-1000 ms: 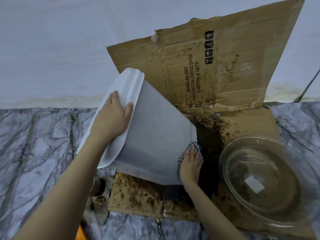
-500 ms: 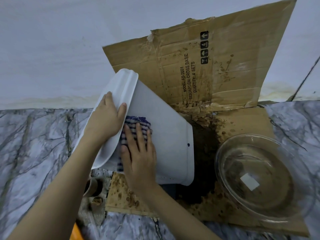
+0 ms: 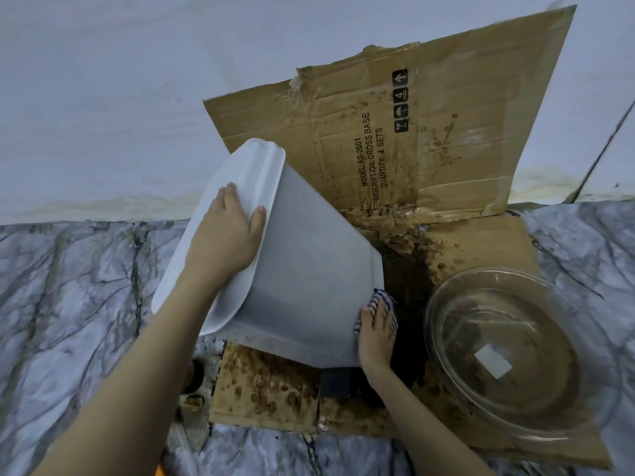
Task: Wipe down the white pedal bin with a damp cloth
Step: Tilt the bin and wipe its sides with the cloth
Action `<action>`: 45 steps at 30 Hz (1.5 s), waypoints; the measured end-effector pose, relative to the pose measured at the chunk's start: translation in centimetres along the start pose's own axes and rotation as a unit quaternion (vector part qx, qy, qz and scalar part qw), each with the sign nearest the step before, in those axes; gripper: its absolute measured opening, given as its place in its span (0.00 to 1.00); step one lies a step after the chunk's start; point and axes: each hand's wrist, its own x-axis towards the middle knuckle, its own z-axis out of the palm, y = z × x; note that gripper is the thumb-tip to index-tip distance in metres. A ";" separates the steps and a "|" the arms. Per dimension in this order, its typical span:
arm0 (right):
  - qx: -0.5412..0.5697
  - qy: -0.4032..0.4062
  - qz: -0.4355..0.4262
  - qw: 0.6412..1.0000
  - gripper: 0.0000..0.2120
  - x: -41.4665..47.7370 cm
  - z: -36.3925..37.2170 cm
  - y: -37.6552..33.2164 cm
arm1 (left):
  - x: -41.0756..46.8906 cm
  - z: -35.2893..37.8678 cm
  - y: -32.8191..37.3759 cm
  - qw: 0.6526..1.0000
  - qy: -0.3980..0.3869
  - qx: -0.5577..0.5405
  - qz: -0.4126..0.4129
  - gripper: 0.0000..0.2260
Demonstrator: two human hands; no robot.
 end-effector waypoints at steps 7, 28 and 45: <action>0.074 0.070 -0.103 0.989 0.24 -3.0 0.3 -4.8 | -0.2 0.3 1.2 1.000 0.003 0.009 0.004 0.28; 0.302 0.030 -0.198 0.932 0.18 -9.9 -12.2 -13.9 | -3.6 3.1 11.9 0.976 -0.120 -0.037 0.175 0.27; 0.284 0.139 -0.292 0.903 0.18 -11.1 -11.2 -11.4 | -7.7 4.8 3.8 0.938 0.178 -0.044 0.295 0.24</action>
